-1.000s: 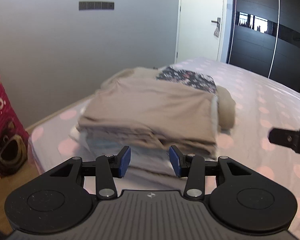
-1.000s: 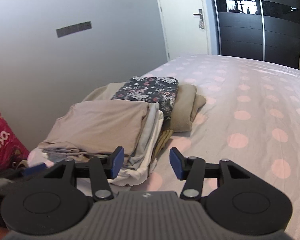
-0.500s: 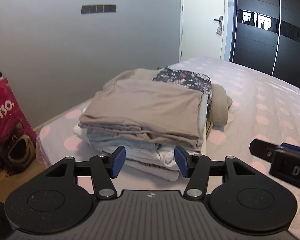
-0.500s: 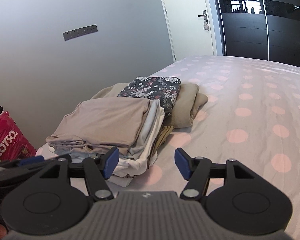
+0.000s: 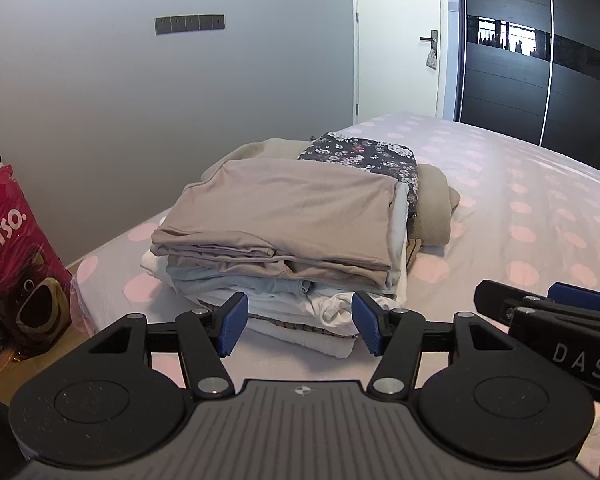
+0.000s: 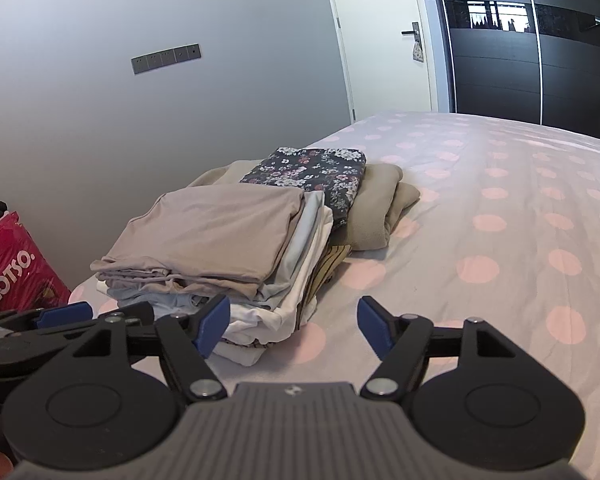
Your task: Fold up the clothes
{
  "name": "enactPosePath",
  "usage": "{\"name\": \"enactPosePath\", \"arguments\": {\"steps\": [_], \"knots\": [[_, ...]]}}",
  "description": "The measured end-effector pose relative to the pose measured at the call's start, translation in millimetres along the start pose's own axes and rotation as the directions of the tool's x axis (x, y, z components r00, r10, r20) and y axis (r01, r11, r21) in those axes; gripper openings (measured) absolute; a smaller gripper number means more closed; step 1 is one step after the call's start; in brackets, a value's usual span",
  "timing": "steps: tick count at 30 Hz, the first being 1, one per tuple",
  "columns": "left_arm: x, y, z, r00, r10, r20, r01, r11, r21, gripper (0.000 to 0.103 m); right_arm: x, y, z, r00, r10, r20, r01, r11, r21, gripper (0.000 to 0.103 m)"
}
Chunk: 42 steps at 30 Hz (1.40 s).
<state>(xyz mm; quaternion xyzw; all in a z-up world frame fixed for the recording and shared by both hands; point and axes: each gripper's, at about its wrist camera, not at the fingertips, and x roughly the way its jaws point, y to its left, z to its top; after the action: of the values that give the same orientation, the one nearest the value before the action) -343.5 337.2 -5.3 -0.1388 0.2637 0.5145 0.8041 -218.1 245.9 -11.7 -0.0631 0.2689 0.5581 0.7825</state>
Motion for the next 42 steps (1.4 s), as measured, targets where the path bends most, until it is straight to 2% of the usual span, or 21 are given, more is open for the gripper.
{"name": "enactPosePath", "arguments": {"steps": [22, 42], "knots": [[5, 8, -7, 0.998, 0.055, -0.023, -0.055, 0.998, -0.012, 0.056, 4, 11, -9, 1.000, -0.001, 0.000, 0.001, 0.999, -0.035, 0.076], [-1, 12, -6, 0.998, 0.064, -0.030, -0.064, 0.998, -0.008, 0.056, 3, 14, -11, 1.000, -0.004, 0.013, 0.005, 0.999, -0.033, 0.076]]}}
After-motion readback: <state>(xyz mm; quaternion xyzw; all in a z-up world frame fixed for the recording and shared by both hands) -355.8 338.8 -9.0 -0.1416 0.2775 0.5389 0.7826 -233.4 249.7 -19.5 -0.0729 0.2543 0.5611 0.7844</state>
